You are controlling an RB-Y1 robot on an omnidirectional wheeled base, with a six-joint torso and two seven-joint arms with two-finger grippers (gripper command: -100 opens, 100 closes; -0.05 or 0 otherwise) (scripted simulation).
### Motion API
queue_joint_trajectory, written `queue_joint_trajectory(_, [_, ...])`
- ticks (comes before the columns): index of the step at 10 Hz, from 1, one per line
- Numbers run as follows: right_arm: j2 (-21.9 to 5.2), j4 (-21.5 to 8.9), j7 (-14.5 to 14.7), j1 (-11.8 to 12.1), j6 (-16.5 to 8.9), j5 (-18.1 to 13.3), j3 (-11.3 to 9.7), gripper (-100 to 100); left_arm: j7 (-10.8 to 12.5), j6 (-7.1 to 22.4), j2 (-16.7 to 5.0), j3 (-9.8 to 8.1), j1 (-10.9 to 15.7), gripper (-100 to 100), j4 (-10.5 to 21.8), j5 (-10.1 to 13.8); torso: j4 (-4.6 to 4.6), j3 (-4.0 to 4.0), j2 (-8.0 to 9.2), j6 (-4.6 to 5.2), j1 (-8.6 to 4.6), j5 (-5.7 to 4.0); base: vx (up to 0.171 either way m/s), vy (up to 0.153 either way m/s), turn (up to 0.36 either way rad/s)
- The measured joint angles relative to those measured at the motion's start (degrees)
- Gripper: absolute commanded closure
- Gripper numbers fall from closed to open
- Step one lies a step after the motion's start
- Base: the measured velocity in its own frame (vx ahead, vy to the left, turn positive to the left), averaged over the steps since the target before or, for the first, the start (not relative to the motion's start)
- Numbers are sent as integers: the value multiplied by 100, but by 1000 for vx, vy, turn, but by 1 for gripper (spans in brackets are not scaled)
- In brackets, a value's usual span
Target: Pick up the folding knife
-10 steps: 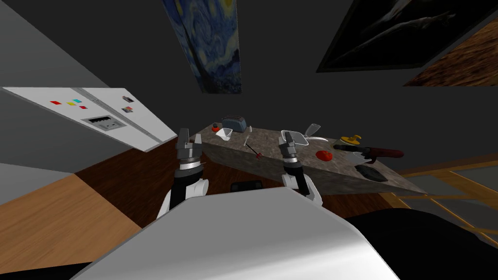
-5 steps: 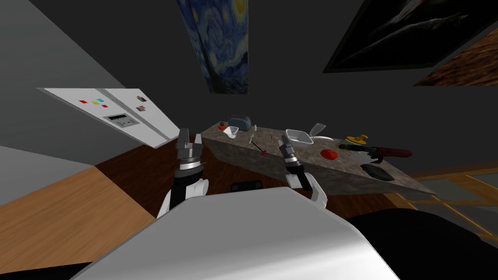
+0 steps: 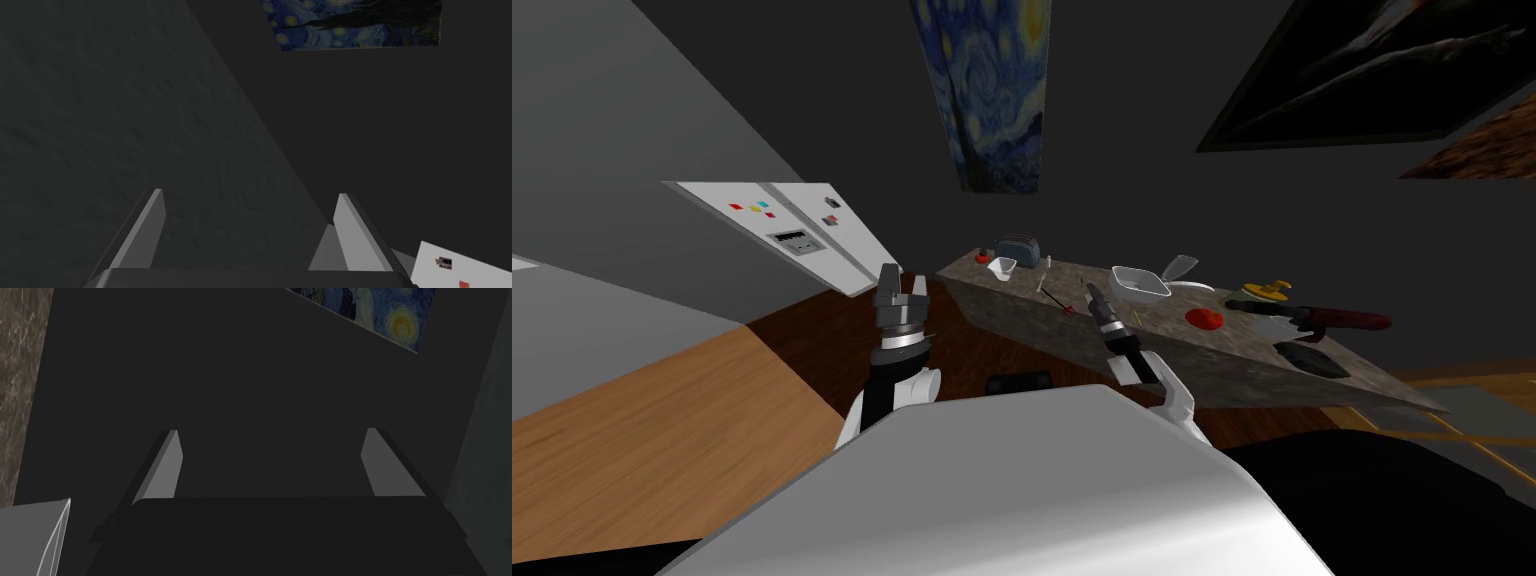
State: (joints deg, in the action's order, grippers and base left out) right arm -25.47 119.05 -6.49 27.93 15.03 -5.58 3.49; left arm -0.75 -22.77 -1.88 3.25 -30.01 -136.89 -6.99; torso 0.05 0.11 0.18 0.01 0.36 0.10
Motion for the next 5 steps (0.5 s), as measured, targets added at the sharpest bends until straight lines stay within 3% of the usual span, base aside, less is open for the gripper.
queue_joint_trajectory(1, [-178, -57, -9, -21, -179, 11, 13, -100, 0, 0, 0, 0, 0, 0, 0, 0, 0, 2, 4, -1, 2, -1, -53, 93, 60])
queue_joint_trajectory(5, [-761, -509, -21, -129, -514, 67, 52, -100, 0, 0, 0, 0, 0, 0, 0, 0, -2, -5, -8, -1, -9, -3, -27, 103, 115])
